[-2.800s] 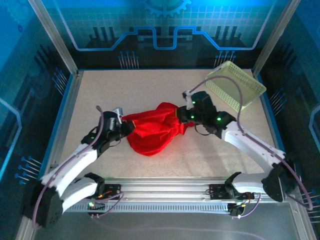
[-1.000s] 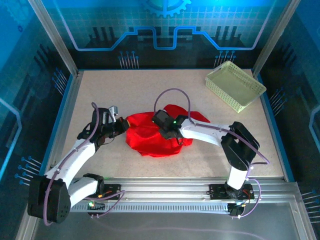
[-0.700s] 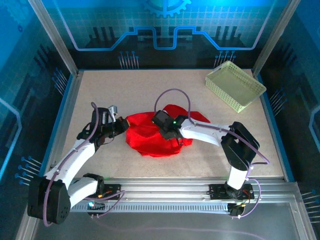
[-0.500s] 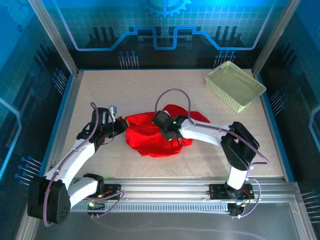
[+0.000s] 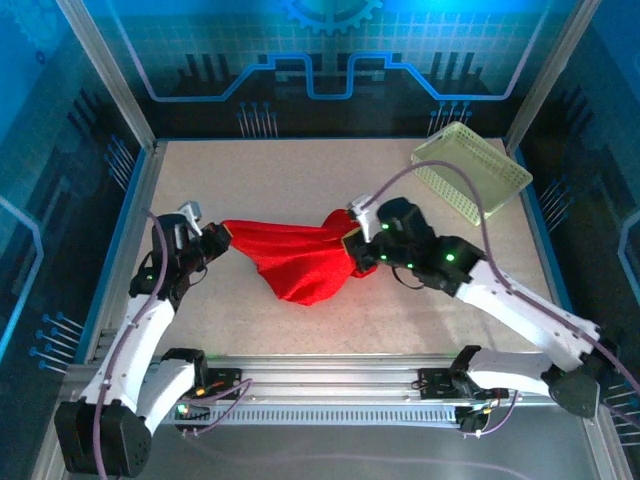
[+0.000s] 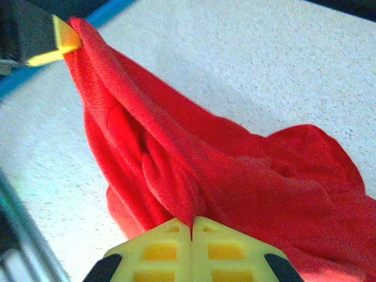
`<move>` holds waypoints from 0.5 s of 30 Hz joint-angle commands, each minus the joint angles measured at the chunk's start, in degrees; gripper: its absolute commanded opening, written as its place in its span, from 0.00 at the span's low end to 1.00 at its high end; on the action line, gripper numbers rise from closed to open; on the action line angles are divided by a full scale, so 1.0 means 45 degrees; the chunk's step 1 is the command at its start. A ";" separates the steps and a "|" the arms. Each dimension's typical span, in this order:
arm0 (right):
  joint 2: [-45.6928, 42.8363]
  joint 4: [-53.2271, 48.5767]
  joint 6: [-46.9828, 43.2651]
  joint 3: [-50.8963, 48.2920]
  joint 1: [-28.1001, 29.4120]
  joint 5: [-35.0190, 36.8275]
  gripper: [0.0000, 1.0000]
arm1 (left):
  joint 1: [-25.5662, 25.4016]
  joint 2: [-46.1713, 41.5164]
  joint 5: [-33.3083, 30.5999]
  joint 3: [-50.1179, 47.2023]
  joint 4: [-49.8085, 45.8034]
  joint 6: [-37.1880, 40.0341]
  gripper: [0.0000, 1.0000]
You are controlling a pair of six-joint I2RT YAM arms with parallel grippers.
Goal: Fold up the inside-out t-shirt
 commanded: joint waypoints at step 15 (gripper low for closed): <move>0.2875 0.0282 -0.0337 -0.1342 0.1156 0.3296 0.41 | -0.0584 0.5064 0.1860 0.0774 -0.0313 0.0563 0.00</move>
